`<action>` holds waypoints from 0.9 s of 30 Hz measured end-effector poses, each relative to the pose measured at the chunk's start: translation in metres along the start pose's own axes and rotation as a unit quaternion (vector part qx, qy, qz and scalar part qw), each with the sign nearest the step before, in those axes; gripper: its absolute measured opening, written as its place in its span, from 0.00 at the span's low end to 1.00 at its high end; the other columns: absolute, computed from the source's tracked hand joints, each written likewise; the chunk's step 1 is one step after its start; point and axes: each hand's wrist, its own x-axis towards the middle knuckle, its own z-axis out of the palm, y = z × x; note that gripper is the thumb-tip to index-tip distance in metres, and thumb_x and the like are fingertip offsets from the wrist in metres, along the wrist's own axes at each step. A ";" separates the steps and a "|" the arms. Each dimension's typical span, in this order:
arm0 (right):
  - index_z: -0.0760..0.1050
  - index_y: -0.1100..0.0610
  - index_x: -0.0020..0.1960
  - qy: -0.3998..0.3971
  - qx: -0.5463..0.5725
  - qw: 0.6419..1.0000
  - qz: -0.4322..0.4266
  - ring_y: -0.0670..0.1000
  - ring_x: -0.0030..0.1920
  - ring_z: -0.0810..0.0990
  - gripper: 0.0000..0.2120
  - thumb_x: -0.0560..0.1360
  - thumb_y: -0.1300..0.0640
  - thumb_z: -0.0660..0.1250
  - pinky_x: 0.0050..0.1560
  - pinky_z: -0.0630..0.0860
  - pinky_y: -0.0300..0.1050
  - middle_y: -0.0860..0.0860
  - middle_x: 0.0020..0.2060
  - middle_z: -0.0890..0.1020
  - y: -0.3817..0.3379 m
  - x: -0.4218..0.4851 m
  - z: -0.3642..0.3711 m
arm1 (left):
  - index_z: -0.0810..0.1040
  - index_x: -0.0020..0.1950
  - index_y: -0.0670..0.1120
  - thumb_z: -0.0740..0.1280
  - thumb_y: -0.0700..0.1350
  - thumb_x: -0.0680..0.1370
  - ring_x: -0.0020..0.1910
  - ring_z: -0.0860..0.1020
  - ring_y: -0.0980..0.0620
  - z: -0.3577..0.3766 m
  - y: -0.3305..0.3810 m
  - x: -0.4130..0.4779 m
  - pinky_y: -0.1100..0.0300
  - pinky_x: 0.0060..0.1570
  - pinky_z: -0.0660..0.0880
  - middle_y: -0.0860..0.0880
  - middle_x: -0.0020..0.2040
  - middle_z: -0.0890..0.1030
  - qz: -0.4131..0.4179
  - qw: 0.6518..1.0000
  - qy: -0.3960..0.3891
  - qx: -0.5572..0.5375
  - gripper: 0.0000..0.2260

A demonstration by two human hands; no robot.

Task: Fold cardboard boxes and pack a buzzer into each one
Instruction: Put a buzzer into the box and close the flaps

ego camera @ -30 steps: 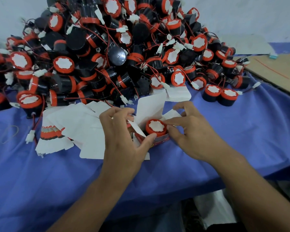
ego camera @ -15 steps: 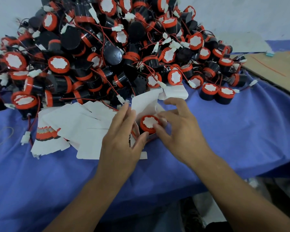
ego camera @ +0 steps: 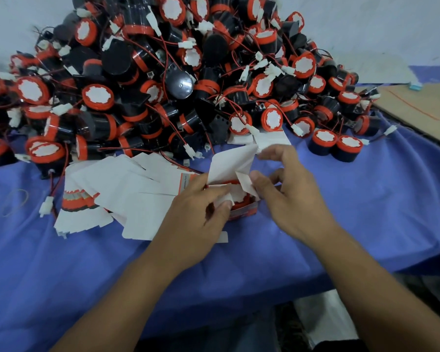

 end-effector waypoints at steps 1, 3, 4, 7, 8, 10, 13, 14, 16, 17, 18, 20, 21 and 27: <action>0.67 0.48 0.71 -0.007 0.018 1.000 0.000 0.48 0.41 0.83 0.19 0.82 0.50 0.65 0.43 0.79 0.43 0.45 0.60 0.80 0.000 0.001 -0.002 | 0.79 0.61 0.54 0.62 0.50 0.80 0.53 0.75 0.60 0.000 -0.001 -0.001 0.70 0.49 0.71 0.61 0.54 0.76 -0.018 1.000 -0.001 -0.016 0.12; 0.66 0.45 0.75 -0.028 0.043 0.999 -0.016 0.48 0.42 0.84 0.22 0.82 0.51 0.64 0.44 0.81 0.40 0.44 0.63 0.78 0.000 0.001 -0.006 | 0.73 0.56 0.57 0.64 0.49 0.80 0.48 0.78 0.59 -0.001 -0.005 -0.003 0.69 0.42 0.74 0.61 0.48 0.78 -0.068 0.996 0.001 -0.059 0.06; 0.68 0.44 0.75 -0.039 0.050 0.998 -0.020 0.47 0.42 0.85 0.22 0.82 0.52 0.64 0.44 0.81 0.38 0.43 0.62 0.79 0.001 0.000 -0.009 | 0.69 0.56 0.57 0.65 0.47 0.80 0.48 0.80 0.58 -0.001 -0.005 -0.003 0.64 0.42 0.78 0.59 0.49 0.79 -0.090 0.992 0.004 -0.091 0.08; 0.72 0.42 0.69 -0.068 0.036 0.997 -0.017 0.45 0.39 0.84 0.20 0.80 0.58 0.69 0.37 0.78 0.36 0.36 0.55 0.80 0.005 -0.001 -0.016 | 0.60 0.66 0.56 0.67 0.39 0.80 0.58 0.80 0.56 -0.002 -0.003 -0.001 0.54 0.52 0.81 0.55 0.61 0.80 -0.079 0.979 0.008 -0.185 0.22; 0.74 0.42 0.65 -0.079 0.039 0.996 -0.016 0.45 0.37 0.83 0.18 0.79 0.58 0.70 0.33 0.76 0.35 0.36 0.50 0.82 0.006 -0.001 -0.016 | 0.59 0.70 0.58 0.66 0.37 0.79 0.61 0.79 0.55 -0.003 -0.002 -0.001 0.55 0.56 0.80 0.56 0.64 0.79 -0.065 0.980 0.003 -0.187 0.27; 0.79 0.44 0.59 -0.101 0.071 0.992 -0.011 0.45 0.40 0.84 0.11 0.78 0.54 0.72 0.36 0.77 0.34 0.40 0.45 0.83 0.004 -0.003 -0.015 | 0.65 0.71 0.59 0.67 0.38 0.79 0.63 0.78 0.54 -0.004 -0.004 0.001 0.52 0.59 0.78 0.57 0.65 0.77 -0.053 0.985 0.001 -0.165 0.26; 0.83 0.46 0.59 -0.139 0.029 0.989 -0.041 0.43 0.58 0.81 0.14 0.75 0.45 0.71 0.57 0.79 0.41 0.41 0.57 0.83 0.003 -0.003 -0.015 | 0.77 0.66 0.54 0.68 0.42 0.80 0.65 0.75 0.58 -0.007 -0.008 0.001 0.51 0.62 0.76 0.58 0.66 0.77 -0.039 0.994 0.016 -0.096 0.16; 0.82 0.47 0.62 -0.155 0.000 0.986 -0.055 0.42 0.63 0.78 0.17 0.75 0.45 0.71 0.61 0.77 0.43 0.43 0.62 0.81 0.003 -0.003 -0.015 | 0.78 0.66 0.53 0.67 0.44 0.80 0.67 0.73 0.60 -0.007 -0.009 0.001 0.53 0.65 0.74 0.57 0.68 0.76 -0.028 0.997 0.010 -0.067 0.15; 0.79 0.46 0.67 -0.191 -0.028 0.979 -0.069 0.40 0.70 0.72 0.22 0.74 0.42 0.70 0.66 0.74 0.42 0.45 0.70 0.76 0.005 -0.003 -0.017 | 0.77 0.69 0.54 0.68 0.47 0.80 0.72 0.66 0.64 -0.009 -0.010 0.001 0.60 0.70 0.67 0.57 0.73 0.72 -0.016 0.999 -0.024 -0.021 0.17; 0.78 0.46 0.68 -0.199 -0.033 0.977 -0.071 0.39 0.71 0.70 0.24 0.74 0.40 0.69 0.68 0.72 0.40 0.45 0.71 0.75 0.007 -0.003 -0.017 | 0.74 0.71 0.57 0.68 0.51 0.79 0.73 0.62 0.67 -0.011 -0.010 0.000 0.66 0.71 0.63 0.59 0.75 0.68 -0.014 0.999 -0.048 -0.007 0.19; 0.77 0.46 0.69 -0.198 -0.039 0.976 -0.076 0.37 0.71 0.68 0.24 0.75 0.40 0.69 0.69 0.70 0.38 0.45 0.71 0.75 0.008 -0.004 -0.017 | 0.72 0.72 0.59 0.68 0.56 0.78 0.74 0.58 0.70 -0.012 -0.011 -0.001 0.74 0.70 0.58 0.61 0.76 0.64 -0.013 0.997 -0.071 0.005 0.23; 0.78 0.48 0.68 -0.186 -0.044 0.976 -0.102 0.33 0.68 0.69 0.23 0.76 0.43 0.70 0.68 0.67 0.31 0.44 0.68 0.77 0.010 -0.004 -0.016 | 0.69 0.74 0.61 0.65 0.63 0.75 0.74 0.55 0.72 -0.014 -0.012 -0.002 0.79 0.67 0.54 0.64 0.77 0.60 -0.007 0.995 -0.094 0.024 0.27; 0.78 0.49 0.68 -0.184 -0.043 0.975 -0.115 0.32 0.66 0.70 0.22 0.76 0.44 0.70 0.66 0.67 0.28 0.44 0.65 0.78 0.011 -0.004 -0.015 | 0.69 0.74 0.61 0.64 0.64 0.75 0.74 0.57 0.70 -0.014 -0.012 -0.001 0.75 0.69 0.57 0.64 0.77 0.61 -0.007 0.996 -0.091 0.025 0.27; 0.76 0.51 0.68 -0.173 -0.064 0.972 -0.143 0.44 0.61 0.77 0.17 0.81 0.48 0.66 0.62 0.74 0.38 0.47 0.60 0.81 0.009 -0.001 -0.012 | 0.74 0.71 0.56 0.64 0.60 0.79 0.71 0.68 0.64 -0.017 -0.013 0.000 0.56 0.70 0.70 0.60 0.72 0.72 -0.009 0.999 -0.052 -0.008 0.21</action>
